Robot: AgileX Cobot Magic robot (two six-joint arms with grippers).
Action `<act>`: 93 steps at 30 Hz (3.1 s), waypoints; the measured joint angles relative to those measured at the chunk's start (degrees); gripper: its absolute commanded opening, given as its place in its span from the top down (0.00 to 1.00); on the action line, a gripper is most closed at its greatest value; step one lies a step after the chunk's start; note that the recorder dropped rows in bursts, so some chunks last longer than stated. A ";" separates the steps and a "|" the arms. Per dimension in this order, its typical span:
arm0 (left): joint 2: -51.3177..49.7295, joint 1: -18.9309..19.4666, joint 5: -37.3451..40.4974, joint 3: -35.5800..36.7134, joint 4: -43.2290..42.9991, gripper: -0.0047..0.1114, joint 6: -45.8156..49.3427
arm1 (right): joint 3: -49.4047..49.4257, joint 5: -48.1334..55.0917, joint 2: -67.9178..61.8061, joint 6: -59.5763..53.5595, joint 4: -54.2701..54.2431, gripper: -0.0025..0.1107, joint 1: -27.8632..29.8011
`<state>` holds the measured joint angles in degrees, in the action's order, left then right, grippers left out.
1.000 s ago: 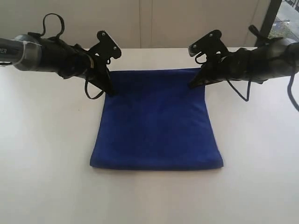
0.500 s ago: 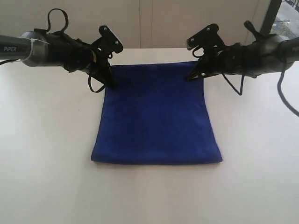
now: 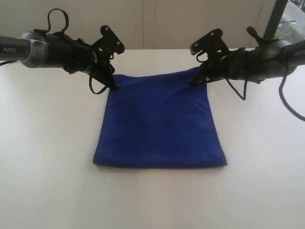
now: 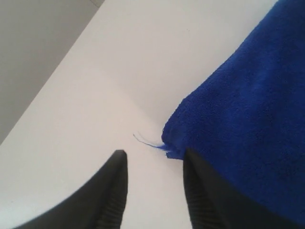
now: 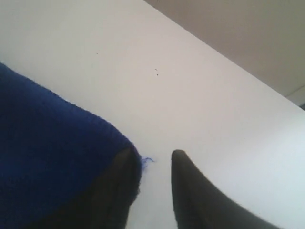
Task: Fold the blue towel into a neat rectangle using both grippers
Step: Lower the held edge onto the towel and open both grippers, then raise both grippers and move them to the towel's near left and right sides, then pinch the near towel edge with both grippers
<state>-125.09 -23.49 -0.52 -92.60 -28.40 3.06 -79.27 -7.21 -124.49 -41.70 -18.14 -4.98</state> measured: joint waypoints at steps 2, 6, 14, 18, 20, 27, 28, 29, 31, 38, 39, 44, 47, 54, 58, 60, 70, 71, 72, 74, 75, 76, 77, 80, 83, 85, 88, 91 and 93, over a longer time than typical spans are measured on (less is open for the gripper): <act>0.00 0.00 -0.01 0.00 0.00 0.54 0.00 | 0.00 -0.42 0.00 0.00 0.00 0.60 0.00; 0.00 0.00 0.52 0.00 0.00 0.54 0.23 | 0.00 -2.03 0.00 0.00 0.00 0.56 0.00; 1.14 0.00 7.02 0.00 -0.09 0.57 -0.64 | 0.00 1.31 1.81 2.22 -1.07 0.65 0.00; 3.73 0.00 9.69 0.00 -0.09 0.75 -4.15 | 0.00 7.96 5.13 2.77 -2.43 0.88 0.00; 5.86 0.00 11.11 0.00 -0.09 0.87 -6.63 | 0.00 11.71 6.77 2.89 -2.62 0.98 0.00; 12.10 0.10 22.86 0.00 1.02 0.96 -12.39 | 0.00 26.44 12.58 8.89 -2.71 0.98 0.12; 12.60 0.10 25.99 0.00 2.00 0.96 -12.65 | 0.00 28.78 13.33 9.77 -2.71 0.98 0.33; 12.98 0.10 28.14 0.00 2.68 0.96 -12.81 | 0.00 30.69 14.02 10.51 -2.71 0.98 0.35; 13.80 0.10 35.32 0.00 5.91 0.96 -12.87 | 0.00 37.21 15.87 11.44 -2.71 0.98 0.44; 19.08 0.10 43.55 3.02 17.51 0.96 -9.57 | 3.83 46.36 22.86 15.30 -2.71 0.98 0.69; 21.48 0.10 43.55 6.00 18.85 0.96 -9.22 | 6.23 46.52 24.83 15.68 -2.71 0.98 0.69; 27.64 0.10 41.21 17.95 20.10 0.96 -6.43 | 15.46 46.82 30.66 15.31 -2.71 0.98 0.69; 29.56 0.10 38.99 22.40 21.68 0.96 -3.91 | 18.98 46.61 32.24 13.61 -2.71 0.98 0.69; 33.32 0.10 34.81 29.68 33.20 0.96 16.33 | 24.84 45.70 36.03 3.66 -2.57 0.98 -0.79; 34.86 -0.40 34.52 31.10 39.52 0.96 29.14 | 27.11 45.22 38.81 -2.85 -2.49 0.98 -3.58; 35.16 -1.47 34.38 31.34 41.32 0.96 35.65 | 28.30 45.10 40.29 -7.82 -2.49 0.98 -5.08; 35.05 -6.58 34.14 31.39 43.56 0.96 54.50 | 33.61 43.19 41.12 -30.56 -2.49 0.93 -6.97; 34.90 -6.58 34.04 31.39 43.56 0.96 54.76 | 34.01 42.00 40.81 -31.09 -2.49 0.91 -6.97; 34.44 -6.58 34.04 31.39 43.56 0.96 54.86 | 34.33 40.95 40.35 -31.40 -2.49 0.88 -6.97; 33.43 -6.58 33.93 31.39 43.56 0.96 55.00 | 34.83 38.52 39.45 -31.78 -2.49 0.82 -6.97; 32.76 -6.58 33.93 31.39 43.56 0.96 55.00 | 34.97 37.74 39.11 -31.83 -2.49 0.79 -6.97; 32.06 -6.58 33.93 31.39 43.56 0.94 55.00 | 35.12 36.71 38.61 -32.02 -2.49 0.77 -6.97; 31.51 -6.58 33.93 31.39 43.56 0.91 55.15 | 35.12 35.92 38.20 -32.23 -2.49 0.75 -6.97; 29.91 -6.58 33.16 31.39 43.56 0.80 55.59 | 35.22 33.55 36.92 -32.67 -2.49 0.71 -6.97; 29.01 -6.58 32.45 31.39 43.56 0.69 56.72 | 35.22 33.13 35.17 -34.55 -2.49 0.67 -6.97; 28.21 -6.58 32.45 31.39 43.56 0.64 57.76 | 35.22 33.24 34.00 -36.17 -2.49 0.65 -6.97; 27.21 -6.58 32.45 31.39 43.78 0.62 59.01 | 35.34 33.64 33.01 -37.62 -2.49 0.65 -6.97; 26.27 -6.58 32.45 31.39 43.89 0.62 59.52 | 35.34 33.90 32.74 -38.98 -2.49 0.65 -6.97; 25.75 -6.58 32.45 31.39 44.02 0.62 59.86 | 35.34 34.02 32.18 -39.61 -2.49 0.65 -6.97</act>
<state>-99.34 -30.07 31.93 -61.22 15.62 62.92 -43.93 26.81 -92.31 -81.31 -20.62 -11.95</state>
